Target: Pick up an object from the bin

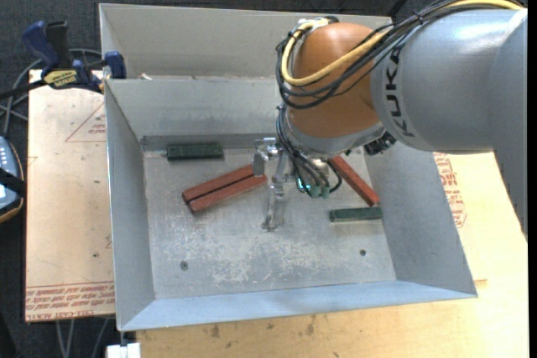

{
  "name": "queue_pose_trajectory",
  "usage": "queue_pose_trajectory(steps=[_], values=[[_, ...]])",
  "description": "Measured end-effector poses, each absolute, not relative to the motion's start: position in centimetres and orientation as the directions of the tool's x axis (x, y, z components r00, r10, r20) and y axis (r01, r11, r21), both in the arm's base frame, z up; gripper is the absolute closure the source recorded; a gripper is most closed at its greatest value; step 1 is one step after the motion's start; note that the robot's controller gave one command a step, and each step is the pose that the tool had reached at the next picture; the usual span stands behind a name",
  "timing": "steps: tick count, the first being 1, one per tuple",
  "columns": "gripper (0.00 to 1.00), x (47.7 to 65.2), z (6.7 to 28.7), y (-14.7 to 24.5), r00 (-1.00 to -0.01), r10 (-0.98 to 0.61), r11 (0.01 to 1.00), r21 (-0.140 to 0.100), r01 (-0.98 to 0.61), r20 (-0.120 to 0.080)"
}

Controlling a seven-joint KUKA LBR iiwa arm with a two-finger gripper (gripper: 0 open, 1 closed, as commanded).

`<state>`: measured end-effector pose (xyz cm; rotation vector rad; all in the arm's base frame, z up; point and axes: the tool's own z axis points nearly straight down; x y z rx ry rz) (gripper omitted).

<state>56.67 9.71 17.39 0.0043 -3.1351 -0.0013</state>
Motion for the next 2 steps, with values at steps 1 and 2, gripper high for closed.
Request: queue_pose_trajectory(steps=[1,2], values=[[0.0,62.3,6.53,13.38,-0.998,-0.064,0.998,0.002,-0.064,-0.001],[0.0,62.37,6.58,13.44,-0.998,-0.063,0.998,0.002,-0.063,-0.002]])
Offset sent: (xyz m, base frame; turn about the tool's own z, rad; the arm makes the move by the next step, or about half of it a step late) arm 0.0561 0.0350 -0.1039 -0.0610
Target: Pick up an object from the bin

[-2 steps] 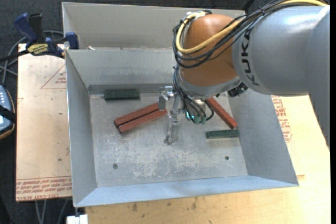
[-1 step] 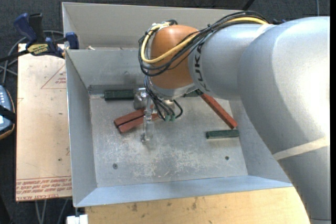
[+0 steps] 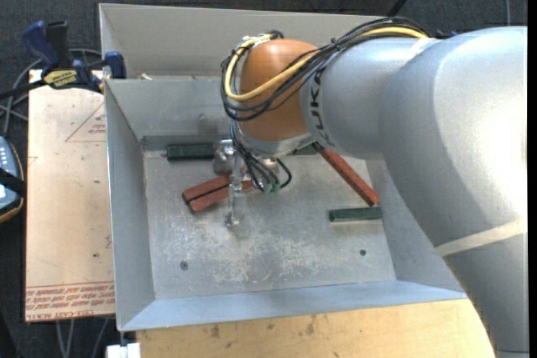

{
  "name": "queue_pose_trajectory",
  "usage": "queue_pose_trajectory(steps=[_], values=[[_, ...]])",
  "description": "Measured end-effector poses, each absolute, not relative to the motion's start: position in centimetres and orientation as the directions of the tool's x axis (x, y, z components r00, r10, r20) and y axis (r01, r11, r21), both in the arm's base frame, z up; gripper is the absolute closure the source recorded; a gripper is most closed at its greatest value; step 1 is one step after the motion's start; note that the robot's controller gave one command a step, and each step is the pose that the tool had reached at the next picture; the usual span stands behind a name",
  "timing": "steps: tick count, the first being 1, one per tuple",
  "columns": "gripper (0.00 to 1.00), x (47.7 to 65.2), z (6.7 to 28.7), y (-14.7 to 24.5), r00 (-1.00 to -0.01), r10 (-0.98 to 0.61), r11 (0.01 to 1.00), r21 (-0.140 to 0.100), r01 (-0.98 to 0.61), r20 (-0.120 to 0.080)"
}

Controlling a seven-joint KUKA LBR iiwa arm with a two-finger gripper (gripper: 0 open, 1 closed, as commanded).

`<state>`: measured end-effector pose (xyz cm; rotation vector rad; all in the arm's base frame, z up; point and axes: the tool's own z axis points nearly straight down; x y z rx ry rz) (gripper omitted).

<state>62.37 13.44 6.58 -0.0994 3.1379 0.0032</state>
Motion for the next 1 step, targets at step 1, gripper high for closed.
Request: queue_pose_trajectory(steps=[1], values=[[0.0,62.45,6.64,13.47,-0.998,-0.062,0.998,0.002,-0.062,-0.003]])
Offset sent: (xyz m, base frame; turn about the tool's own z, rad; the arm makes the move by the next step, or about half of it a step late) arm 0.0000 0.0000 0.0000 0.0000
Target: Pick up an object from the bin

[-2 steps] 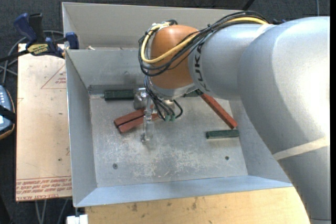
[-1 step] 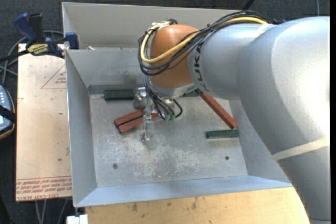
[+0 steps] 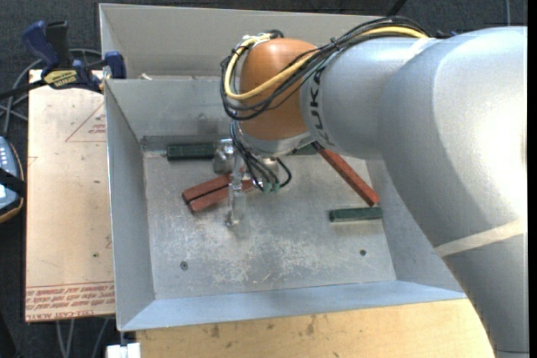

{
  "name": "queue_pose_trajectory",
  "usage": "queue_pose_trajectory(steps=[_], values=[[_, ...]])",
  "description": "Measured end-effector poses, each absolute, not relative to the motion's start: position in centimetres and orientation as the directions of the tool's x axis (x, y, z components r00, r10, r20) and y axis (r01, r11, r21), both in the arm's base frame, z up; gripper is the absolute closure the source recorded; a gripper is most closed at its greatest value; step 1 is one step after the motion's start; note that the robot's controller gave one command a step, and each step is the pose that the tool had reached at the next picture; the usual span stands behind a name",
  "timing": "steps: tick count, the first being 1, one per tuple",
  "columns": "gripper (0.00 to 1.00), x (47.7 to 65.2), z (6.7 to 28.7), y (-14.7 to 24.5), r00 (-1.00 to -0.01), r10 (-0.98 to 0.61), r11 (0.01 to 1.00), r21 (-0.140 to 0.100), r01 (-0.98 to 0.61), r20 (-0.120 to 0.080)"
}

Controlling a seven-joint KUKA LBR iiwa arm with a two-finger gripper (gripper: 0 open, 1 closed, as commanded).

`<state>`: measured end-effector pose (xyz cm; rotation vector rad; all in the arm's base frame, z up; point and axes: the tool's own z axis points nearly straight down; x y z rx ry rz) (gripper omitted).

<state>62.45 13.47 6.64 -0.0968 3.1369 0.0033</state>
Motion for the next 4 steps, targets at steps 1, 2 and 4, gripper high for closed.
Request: queue_pose_trajectory(steps=[1,2,4], values=[[0.0,62.53,6.7,13.48,-0.998,-0.06,0.998,0.002,-0.06,-0.003],[0.0,62.61,6.75,13.49,-0.998,-0.058,0.998,0.002,-0.058,-0.003],[1.0,62.78,7.35,13.5,-0.998,-0.057,0.998,0.002,-0.057,-0.003]])
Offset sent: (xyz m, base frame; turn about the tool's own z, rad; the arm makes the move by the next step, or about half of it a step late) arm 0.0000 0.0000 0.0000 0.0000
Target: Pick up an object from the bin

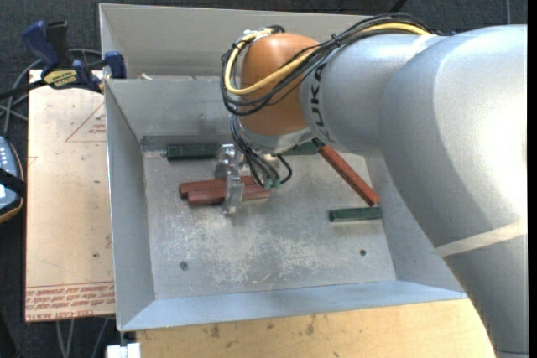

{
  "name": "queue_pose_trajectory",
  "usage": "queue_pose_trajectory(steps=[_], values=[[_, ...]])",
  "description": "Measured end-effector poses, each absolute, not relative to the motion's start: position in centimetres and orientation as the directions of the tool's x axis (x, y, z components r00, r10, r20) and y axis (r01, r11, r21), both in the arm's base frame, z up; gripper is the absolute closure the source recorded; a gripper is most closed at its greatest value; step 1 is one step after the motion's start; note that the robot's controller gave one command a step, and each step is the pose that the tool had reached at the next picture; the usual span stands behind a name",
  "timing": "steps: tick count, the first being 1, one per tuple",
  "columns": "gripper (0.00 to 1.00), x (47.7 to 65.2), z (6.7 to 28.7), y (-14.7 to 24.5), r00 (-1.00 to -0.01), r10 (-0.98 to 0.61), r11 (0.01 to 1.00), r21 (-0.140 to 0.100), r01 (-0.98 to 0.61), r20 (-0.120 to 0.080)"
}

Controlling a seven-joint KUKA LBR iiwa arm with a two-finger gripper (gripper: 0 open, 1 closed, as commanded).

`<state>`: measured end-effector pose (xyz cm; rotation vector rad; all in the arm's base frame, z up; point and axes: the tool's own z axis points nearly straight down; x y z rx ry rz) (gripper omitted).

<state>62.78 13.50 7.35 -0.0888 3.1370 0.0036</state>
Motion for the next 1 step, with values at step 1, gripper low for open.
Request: queue_pose_trajectory(steps=[1], values=[[1.0,62.92,10.58,13.51,-0.998,-0.055,0.998,0.002,-0.055,-0.006]])
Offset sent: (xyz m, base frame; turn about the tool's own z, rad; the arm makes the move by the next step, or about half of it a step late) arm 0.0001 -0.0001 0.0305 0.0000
